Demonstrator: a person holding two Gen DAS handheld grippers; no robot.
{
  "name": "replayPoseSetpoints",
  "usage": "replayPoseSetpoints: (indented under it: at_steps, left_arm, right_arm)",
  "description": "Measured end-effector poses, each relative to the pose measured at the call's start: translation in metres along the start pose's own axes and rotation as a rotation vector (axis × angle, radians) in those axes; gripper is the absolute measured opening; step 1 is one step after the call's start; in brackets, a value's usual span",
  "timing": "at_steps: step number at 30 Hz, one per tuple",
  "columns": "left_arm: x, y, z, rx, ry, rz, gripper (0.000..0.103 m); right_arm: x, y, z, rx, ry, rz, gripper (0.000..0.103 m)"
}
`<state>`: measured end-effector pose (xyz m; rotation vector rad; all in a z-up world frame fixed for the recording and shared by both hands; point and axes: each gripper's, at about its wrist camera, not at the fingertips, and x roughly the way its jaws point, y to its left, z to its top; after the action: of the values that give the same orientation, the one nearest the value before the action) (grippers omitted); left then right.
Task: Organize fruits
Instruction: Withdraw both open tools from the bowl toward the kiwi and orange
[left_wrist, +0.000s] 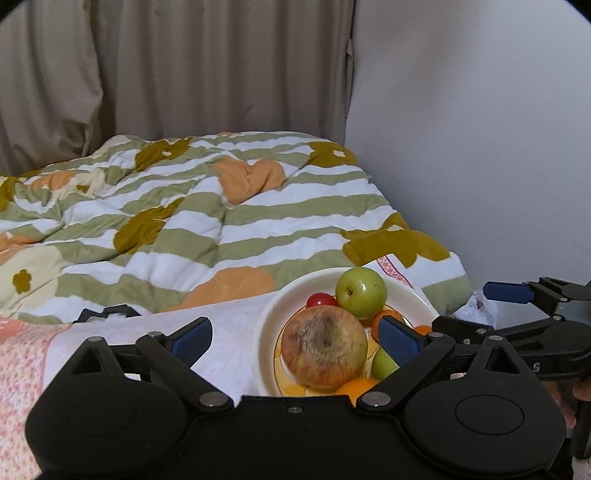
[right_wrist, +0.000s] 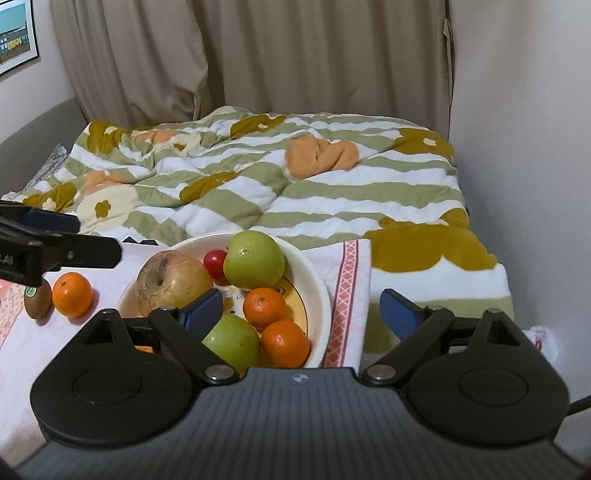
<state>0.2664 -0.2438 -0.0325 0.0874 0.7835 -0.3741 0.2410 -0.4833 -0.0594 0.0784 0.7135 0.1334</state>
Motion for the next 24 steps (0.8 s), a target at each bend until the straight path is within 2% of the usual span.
replayPoseSetpoints:
  at_steps: [3,14,24]
  left_arm:
    - [-0.015,0.0,-0.005,-0.015,-0.019,0.013,0.099]
    - [-0.104,0.008,-0.033,-0.099,-0.17,0.078,0.1]
    - [-0.166,0.039,-0.065,-0.148,-0.233,0.151,0.103]
  right_arm:
    - [-0.011,0.0,0.0,0.0,-0.01,0.0,0.103]
    - [-0.079,0.027,0.005,-0.048,-0.037,-0.025,0.103]
    - [-0.131,0.061,-0.004,-0.052,-0.061,-0.04,0.103]
